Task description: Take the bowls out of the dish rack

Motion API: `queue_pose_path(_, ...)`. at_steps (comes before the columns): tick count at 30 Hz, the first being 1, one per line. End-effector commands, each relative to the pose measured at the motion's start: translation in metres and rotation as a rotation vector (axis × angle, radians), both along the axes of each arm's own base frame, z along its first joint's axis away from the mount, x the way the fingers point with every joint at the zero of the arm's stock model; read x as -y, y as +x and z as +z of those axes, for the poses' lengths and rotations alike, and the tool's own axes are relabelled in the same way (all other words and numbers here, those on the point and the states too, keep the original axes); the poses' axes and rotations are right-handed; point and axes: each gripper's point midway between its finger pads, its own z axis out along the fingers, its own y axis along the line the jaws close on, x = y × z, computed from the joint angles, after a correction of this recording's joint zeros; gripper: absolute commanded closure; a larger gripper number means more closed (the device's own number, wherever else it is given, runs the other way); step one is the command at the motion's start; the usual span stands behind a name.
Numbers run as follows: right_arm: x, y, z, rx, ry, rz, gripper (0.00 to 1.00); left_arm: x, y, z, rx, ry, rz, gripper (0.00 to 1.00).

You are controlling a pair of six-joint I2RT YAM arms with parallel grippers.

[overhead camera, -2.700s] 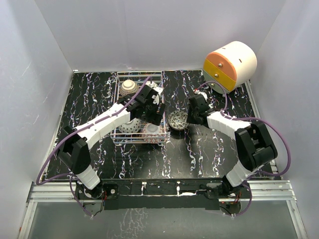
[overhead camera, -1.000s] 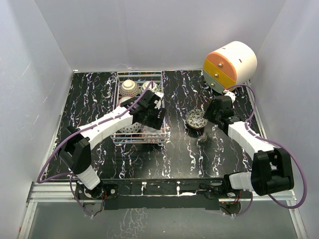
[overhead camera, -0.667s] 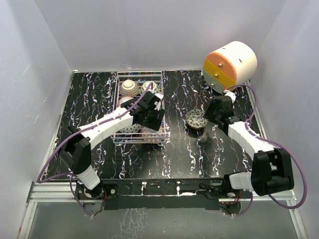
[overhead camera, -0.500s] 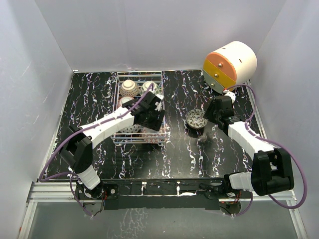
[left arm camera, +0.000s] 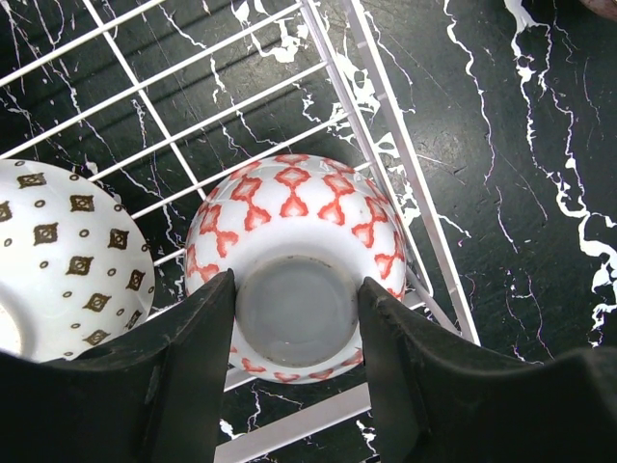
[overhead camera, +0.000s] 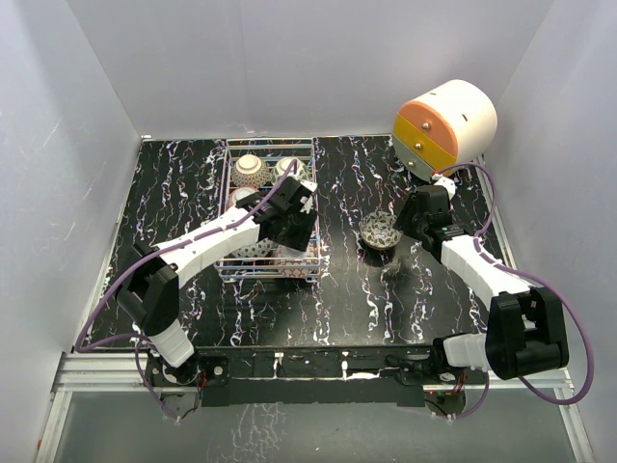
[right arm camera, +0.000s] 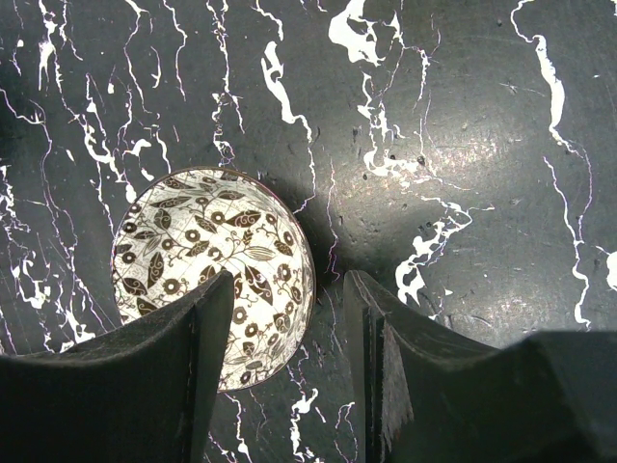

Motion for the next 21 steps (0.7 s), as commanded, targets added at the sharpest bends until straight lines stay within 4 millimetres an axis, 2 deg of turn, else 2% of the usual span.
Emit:
queue_pose_path(1,0.0,0.009,0.019,0.071,-0.001,-0.004,0.48,-0.005,-0.011,0.001,-0.045,0.022,-0.007,0.68)
queue_pose_path(9,-0.003,0.009,0.021,0.079,0.011,0.009,0.48,0.002,-0.002,0.032,0.01,-0.012,-0.024,0.74)
queue_pose_path(15,-0.003,0.008,0.021,0.079,0.013,0.011,0.48,0.0,0.017,0.05,0.074,0.036,-0.016,0.75)
queue_pose_path(21,-0.003,0.008,0.021,0.08,0.01,0.013,0.48,-0.003,0.032,0.055,0.115,0.094,-0.006,0.76)
